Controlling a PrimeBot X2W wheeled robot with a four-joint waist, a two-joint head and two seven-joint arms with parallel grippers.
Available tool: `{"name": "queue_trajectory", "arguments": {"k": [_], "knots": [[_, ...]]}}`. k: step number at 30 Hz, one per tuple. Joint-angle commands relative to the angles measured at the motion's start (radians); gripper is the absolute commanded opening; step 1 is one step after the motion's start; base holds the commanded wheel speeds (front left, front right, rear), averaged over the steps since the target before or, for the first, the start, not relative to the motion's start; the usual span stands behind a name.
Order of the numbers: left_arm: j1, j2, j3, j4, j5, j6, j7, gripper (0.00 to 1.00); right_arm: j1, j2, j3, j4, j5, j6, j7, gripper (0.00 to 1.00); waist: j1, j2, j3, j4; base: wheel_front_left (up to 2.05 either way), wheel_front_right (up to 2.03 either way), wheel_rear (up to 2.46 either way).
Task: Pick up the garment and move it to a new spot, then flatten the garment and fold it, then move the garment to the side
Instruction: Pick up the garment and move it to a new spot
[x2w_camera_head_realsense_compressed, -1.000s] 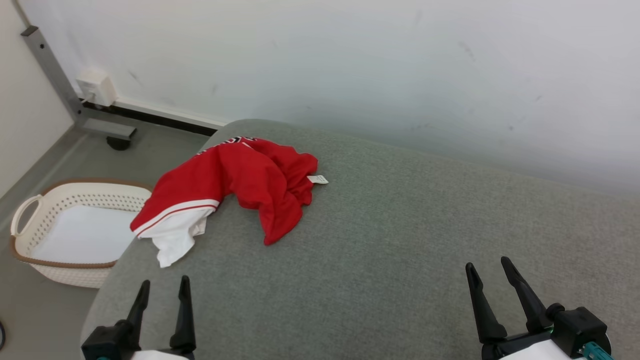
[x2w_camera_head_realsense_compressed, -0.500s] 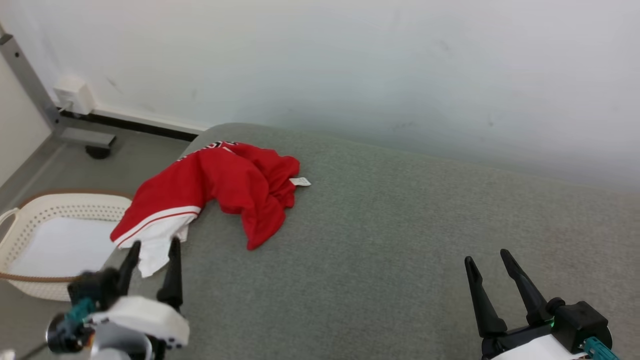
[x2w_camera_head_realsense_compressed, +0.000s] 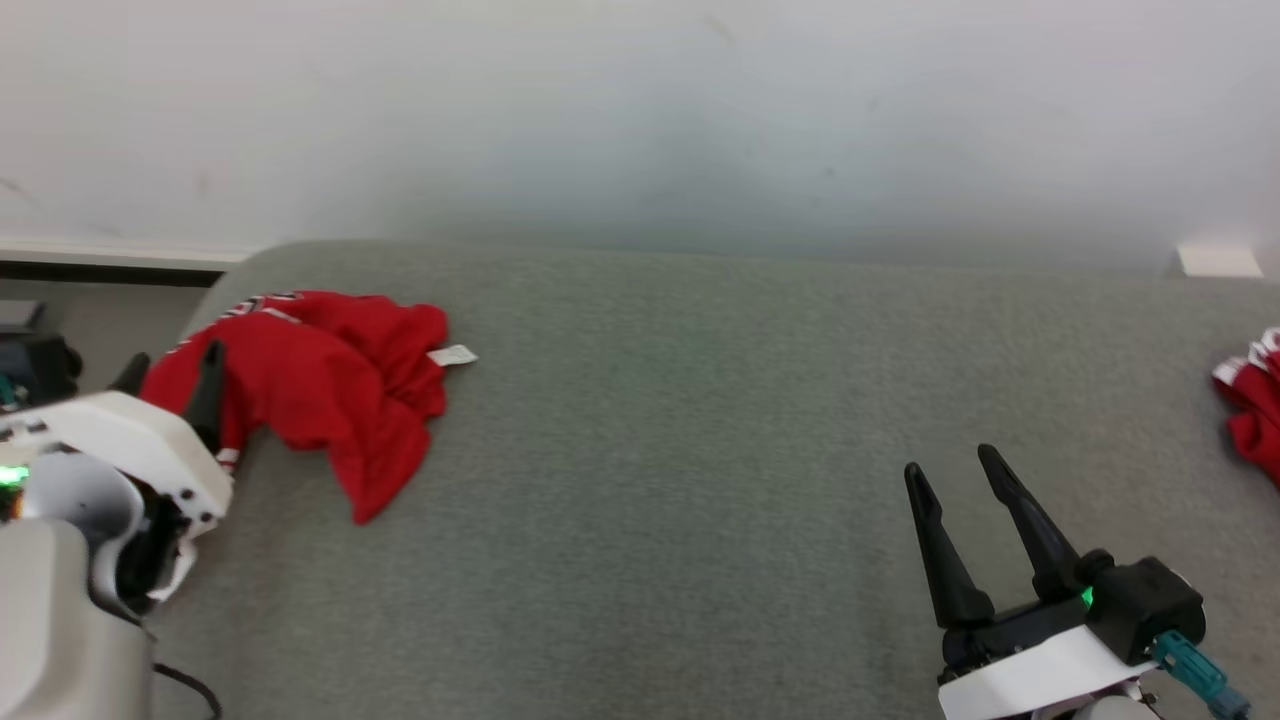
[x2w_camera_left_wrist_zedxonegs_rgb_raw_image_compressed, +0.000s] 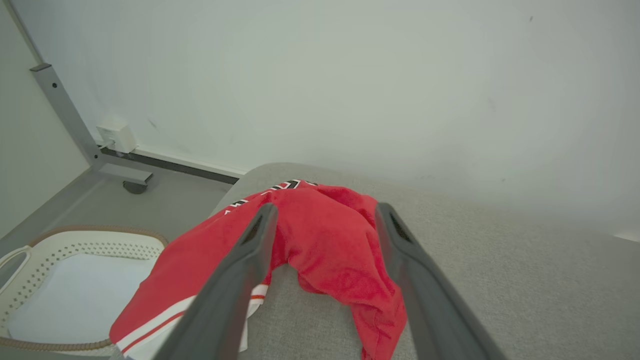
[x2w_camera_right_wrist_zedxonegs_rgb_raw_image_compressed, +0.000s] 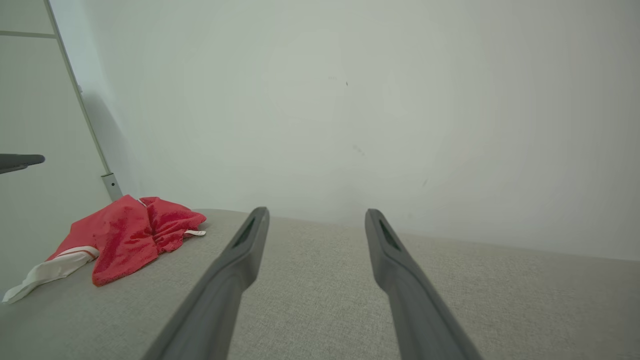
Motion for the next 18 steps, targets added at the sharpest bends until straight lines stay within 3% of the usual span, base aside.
{"name": "queue_trajectory", "arguments": {"k": [1, 12, 18], "knots": [[-0.022, 0.017, 0.004, 0.023, -0.005, -0.002, 0.015, 1.00, -0.016, -0.004, 0.003, -0.006, -0.005, -0.002, 0.001, 1.00, 0.0000, 0.0000, 0.058, -0.066, 0.00, 0.00, 0.00], [-0.149, 0.161, 0.085, 0.319, -0.054, 0.026, 0.102, 1.00, -0.077, 0.010, 0.043, -0.015, 0.006, -0.002, 0.001, 1.00, 0.0000, 0.0000, 0.161, -0.277, 0.00, 0.00, 0.00], [-0.143, 0.212, 0.117, 0.462, -0.081, 0.053, 0.172, 1.00, -0.073, 0.018, 0.039, -0.013, 0.016, -0.002, 0.001, 1.00, 0.0000, 0.0000, 0.188, -0.356, 0.00, 0.00, 0.00]]}}
